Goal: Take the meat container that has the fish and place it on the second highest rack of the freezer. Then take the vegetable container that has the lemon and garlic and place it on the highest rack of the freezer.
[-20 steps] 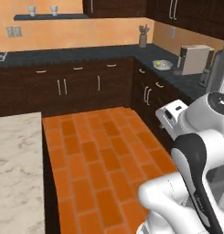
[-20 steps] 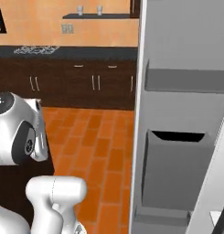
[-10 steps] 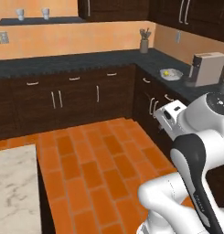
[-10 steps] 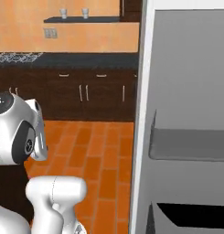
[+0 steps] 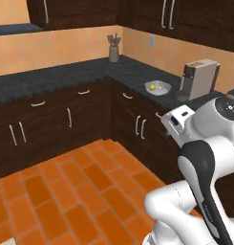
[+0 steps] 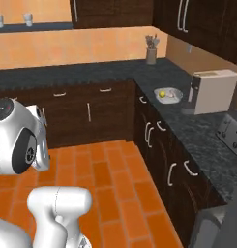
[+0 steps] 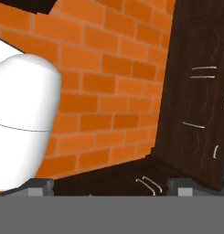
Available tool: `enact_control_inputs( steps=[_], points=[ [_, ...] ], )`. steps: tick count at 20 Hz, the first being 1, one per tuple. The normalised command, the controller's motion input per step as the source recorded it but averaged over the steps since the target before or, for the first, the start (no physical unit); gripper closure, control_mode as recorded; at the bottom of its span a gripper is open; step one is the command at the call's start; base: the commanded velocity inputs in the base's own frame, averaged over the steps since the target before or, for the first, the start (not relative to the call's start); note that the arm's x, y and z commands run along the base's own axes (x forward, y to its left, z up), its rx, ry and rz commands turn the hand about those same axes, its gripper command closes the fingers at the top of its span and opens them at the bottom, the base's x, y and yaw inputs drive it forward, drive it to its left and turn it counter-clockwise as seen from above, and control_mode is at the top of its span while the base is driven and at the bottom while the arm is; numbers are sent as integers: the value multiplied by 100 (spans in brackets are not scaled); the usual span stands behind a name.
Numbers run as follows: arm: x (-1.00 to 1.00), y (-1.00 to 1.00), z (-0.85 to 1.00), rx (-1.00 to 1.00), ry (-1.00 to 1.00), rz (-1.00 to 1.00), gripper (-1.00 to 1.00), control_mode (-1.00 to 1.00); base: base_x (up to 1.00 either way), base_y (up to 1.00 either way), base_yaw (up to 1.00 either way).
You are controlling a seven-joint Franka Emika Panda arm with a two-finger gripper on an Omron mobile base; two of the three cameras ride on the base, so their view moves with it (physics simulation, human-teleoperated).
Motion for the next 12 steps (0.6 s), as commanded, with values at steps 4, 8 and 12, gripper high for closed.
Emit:
enact_control_inputs(
  steps=[4,8,12],
  points=[
    [0,0,0,0,0,0,-100,100,100,41,-51],
    [0,0,0,0,0,0,-100,100,100,56,-52],
    [0,0,0,0,0,0,-100,100,100,61,-54]
  ],
)
